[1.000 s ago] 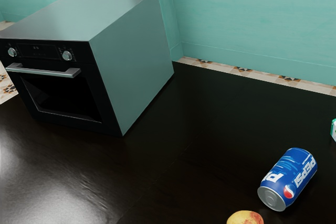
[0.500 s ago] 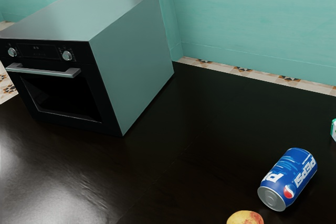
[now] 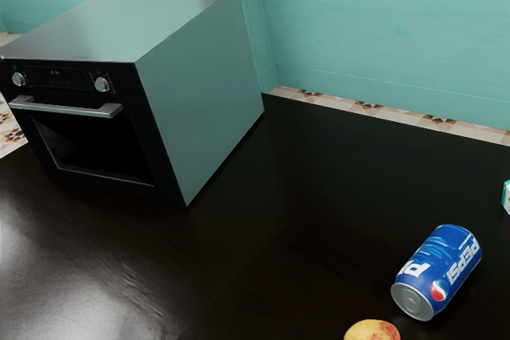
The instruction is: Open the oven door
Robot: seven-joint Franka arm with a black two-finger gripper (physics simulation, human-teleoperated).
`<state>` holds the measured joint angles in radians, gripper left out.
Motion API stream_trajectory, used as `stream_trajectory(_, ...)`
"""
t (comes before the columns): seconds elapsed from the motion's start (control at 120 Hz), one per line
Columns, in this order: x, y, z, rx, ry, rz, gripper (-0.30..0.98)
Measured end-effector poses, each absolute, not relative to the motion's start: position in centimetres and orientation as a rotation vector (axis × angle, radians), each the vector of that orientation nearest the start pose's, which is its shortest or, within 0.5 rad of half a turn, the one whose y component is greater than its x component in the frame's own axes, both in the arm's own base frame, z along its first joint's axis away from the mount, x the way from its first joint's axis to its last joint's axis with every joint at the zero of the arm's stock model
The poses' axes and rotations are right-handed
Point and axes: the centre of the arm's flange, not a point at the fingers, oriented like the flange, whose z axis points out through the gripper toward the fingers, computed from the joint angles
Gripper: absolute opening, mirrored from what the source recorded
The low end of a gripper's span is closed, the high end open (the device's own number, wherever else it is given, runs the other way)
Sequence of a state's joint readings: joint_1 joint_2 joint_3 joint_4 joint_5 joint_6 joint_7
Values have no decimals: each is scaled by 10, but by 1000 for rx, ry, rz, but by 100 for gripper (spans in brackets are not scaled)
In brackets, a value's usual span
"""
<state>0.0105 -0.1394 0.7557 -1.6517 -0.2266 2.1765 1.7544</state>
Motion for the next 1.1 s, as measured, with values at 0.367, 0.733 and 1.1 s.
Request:
stream_trajectory(0.367,421,414,685,-2266,1254,-562,69)
stream_trajectory(0.733,432,406,679,-2216,1348,-557,69)
stream_trajectory(1.1,436,405,671,-2201,1394,-555,69)
